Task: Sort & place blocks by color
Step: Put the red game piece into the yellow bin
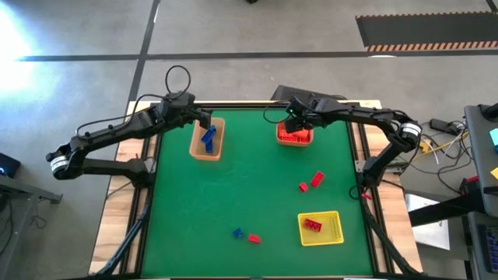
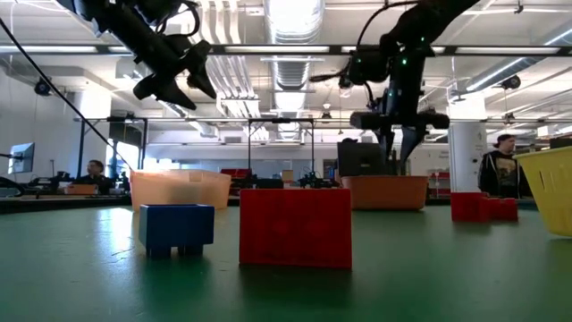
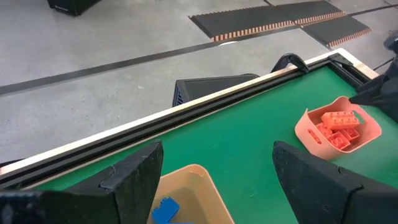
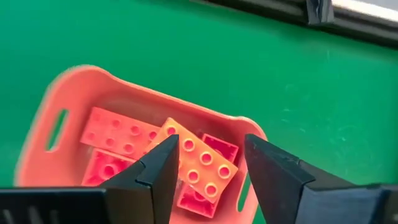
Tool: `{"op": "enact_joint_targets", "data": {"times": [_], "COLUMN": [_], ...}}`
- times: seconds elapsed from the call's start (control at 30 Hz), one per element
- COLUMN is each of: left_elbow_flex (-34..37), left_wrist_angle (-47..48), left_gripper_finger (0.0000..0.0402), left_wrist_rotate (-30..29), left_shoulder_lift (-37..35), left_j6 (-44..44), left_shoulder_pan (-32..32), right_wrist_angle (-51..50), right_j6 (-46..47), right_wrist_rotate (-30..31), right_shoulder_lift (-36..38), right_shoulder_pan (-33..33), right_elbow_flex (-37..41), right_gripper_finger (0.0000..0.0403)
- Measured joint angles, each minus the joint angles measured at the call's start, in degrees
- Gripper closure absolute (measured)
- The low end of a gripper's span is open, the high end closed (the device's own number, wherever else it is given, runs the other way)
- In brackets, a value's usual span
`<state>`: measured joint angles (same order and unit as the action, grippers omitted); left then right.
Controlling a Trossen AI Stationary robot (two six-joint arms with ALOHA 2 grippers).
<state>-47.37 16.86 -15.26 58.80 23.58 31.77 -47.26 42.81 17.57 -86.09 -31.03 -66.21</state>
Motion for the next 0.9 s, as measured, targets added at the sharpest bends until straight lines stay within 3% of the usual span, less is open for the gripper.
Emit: {"op": "enact_joint_targets", "data": {"times": [0.27, 0.43, 0.67, 0.9], "left_elbow_flex": [0.0, 0.0, -0.1, -0.7], "left_wrist_angle": [-0.7, -4.1, -9.4, -9.3], "left_gripper_finger": [0.0116, 0.0116, 0.0116, 0.0116], "left_wrist_rotate": [8.6, 11.9, 13.2, 13.2], "left_shoulder_lift": [-1.8, -2.9, -3.1, -1.8], "left_j6": [9.5, 13.7, 18.0, 23.0], "left_shoulder_pan": [-1.5, -4.9, -13.1, -23.4], "right_wrist_angle": [-4.3, -5.3, -8.0, -12.1], "right_j6": [-1.8, -1.8, 4.2, 12.3], "right_wrist_rotate": [-6.7, -7.6, -7.7, -7.8], "right_shoulder_lift": [5.0, 10.3, 16.5, 16.7], "right_shoulder_pan": [2.0, 7.3, 17.4, 27.5], "right_elbow_flex": [-5.7, -8.3, -8.3, -8.3], "right_gripper_finger": [0.0233, 0.0243, 0.0259, 0.0267]}}
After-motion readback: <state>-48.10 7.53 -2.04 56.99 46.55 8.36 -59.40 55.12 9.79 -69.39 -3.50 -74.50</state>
